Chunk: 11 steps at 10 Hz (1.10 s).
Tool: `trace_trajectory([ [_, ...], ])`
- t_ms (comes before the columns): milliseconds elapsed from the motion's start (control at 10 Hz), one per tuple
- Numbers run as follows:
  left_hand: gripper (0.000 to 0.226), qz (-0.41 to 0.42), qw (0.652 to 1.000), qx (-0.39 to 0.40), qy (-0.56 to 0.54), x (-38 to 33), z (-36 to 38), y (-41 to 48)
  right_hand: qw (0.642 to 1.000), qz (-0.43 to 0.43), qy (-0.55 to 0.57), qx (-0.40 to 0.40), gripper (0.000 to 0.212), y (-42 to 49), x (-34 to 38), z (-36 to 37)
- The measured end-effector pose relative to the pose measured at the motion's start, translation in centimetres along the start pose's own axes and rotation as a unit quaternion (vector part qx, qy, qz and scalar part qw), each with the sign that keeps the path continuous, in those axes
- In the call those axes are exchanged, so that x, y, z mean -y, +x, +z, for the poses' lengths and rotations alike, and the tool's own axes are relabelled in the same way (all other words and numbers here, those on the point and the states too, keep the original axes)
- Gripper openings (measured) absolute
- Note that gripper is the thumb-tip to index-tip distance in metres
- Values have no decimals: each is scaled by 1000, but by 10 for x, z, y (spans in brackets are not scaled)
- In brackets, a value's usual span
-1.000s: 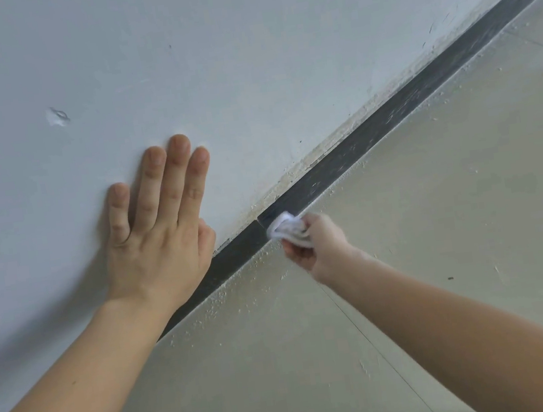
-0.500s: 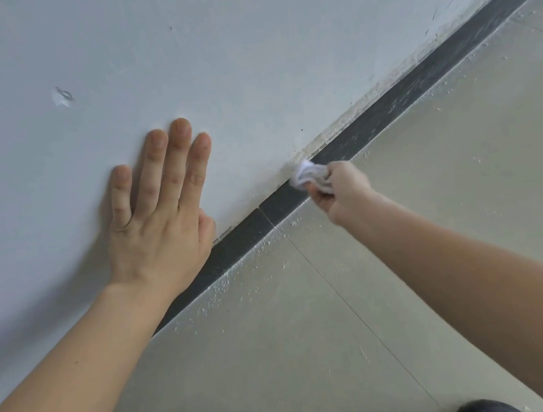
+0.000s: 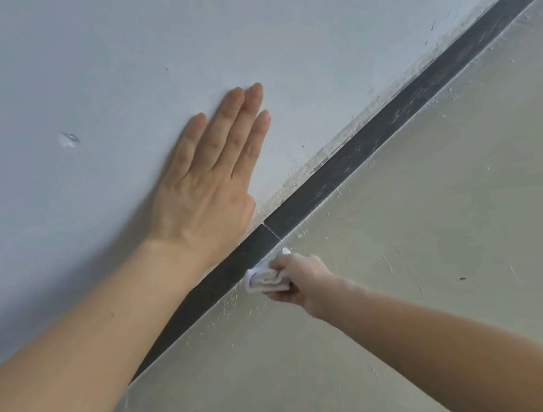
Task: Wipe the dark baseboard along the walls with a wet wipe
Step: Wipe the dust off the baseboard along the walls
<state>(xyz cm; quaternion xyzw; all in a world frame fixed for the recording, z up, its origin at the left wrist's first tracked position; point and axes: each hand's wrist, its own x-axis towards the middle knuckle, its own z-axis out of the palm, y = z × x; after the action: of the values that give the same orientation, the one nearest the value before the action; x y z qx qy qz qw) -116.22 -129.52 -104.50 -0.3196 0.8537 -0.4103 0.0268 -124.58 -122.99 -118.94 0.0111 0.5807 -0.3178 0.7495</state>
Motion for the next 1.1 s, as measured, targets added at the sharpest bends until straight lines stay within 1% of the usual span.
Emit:
trace_trajectory([
  [100,82,23,999,24,25,1,0,0,998,30,-32,47,24,-1,-25,26],
  [200,81,32,998,35,38,3,1,-5,994,56,-48,83,3,2,-43,51],
  [300,81,38,998,38,42,4,0,-3,994,27,-25,104,12,8,-55,69],
  [400,81,36,997,43,43,3,-1,-3,997,19,25,73,9,19,-51,70],
  [500,81,32,997,41,48,3,0,-3,998,18,67,3,18,36,-33,54],
  [600,81,26,998,37,51,1,1,-3,993,-18,115,-30,12,30,0,25],
  [700,80,21,998,34,55,1,2,-3,983,-73,162,-45,14,24,36,-11],
  [800,81,21,997,35,59,1,1,-2,972,-116,191,-76,13,10,60,-36],
  [900,80,19,998,36,57,1,-1,-2,938,-146,286,-134,15,-1,80,-58],
  [1000,78,24,997,42,63,-1,0,-2,935,-125,298,-146,11,-11,76,-58],
  [1100,72,58,994,47,77,-11,1,3,974,-68,208,-63,16,-5,47,-35],
])
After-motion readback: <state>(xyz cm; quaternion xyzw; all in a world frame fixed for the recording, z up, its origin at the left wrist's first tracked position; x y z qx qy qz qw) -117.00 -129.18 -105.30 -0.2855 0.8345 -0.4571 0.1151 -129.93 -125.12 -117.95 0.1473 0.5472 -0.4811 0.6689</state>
